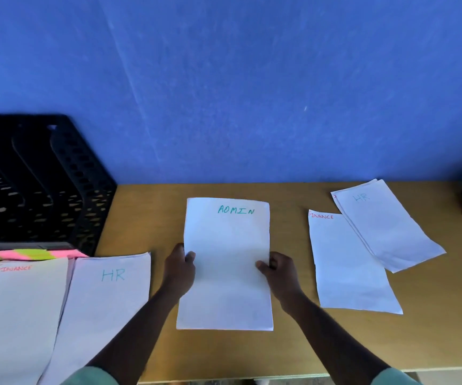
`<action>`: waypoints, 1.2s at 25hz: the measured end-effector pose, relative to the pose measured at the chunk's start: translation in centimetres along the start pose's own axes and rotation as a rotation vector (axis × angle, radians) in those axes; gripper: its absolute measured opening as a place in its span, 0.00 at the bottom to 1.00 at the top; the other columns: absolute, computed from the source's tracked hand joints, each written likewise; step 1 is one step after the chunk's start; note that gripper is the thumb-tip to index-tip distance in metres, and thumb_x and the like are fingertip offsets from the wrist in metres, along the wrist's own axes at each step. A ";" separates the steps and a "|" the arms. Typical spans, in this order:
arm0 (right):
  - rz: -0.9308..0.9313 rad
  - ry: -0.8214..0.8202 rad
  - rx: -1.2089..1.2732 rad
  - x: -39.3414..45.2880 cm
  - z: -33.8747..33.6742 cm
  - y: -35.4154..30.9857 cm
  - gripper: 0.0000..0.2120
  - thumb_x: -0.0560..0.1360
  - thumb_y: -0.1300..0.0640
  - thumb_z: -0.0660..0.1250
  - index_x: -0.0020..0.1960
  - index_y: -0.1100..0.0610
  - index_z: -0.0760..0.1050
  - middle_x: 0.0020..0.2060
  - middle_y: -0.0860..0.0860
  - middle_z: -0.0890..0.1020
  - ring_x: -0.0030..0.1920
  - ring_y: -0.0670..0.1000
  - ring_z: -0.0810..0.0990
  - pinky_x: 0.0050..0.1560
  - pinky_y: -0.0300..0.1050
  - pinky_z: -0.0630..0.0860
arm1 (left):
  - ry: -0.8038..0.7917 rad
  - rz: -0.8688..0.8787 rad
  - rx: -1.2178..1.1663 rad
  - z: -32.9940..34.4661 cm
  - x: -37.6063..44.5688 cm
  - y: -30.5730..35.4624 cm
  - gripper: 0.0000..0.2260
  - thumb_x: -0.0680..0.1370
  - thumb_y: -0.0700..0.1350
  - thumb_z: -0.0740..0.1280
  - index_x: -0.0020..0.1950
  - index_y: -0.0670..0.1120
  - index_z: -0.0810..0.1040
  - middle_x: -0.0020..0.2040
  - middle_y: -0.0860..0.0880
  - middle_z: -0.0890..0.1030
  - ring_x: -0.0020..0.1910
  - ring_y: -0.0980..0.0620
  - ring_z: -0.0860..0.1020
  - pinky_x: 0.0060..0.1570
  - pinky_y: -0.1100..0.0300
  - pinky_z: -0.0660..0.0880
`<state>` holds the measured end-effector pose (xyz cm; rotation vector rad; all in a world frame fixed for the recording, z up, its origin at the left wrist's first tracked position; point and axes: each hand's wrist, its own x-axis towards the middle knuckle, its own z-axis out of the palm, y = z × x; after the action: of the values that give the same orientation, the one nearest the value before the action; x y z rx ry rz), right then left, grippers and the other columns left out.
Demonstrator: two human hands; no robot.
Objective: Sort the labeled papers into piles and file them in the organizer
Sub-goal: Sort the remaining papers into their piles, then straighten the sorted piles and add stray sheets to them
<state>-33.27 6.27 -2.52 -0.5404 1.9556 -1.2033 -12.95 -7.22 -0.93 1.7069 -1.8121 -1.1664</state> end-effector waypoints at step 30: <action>0.106 0.147 -0.691 -5.3 9.6 4.6 0.17 0.70 0.49 0.68 0.58 0.52 0.81 0.55 0.49 0.81 0.52 0.53 0.81 0.52 0.45 0.79 | -0.010 0.113 0.376 -6.5 -2.1 -9.9 0.10 0.75 0.46 0.71 0.54 0.53 0.75 0.48 0.53 0.79 0.43 0.54 0.80 0.39 0.59 0.77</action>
<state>-22.34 6.64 -7.12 -0.6888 2.4877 -0.4830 -1.40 -6.34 -4.35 1.7625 -2.2110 -0.8276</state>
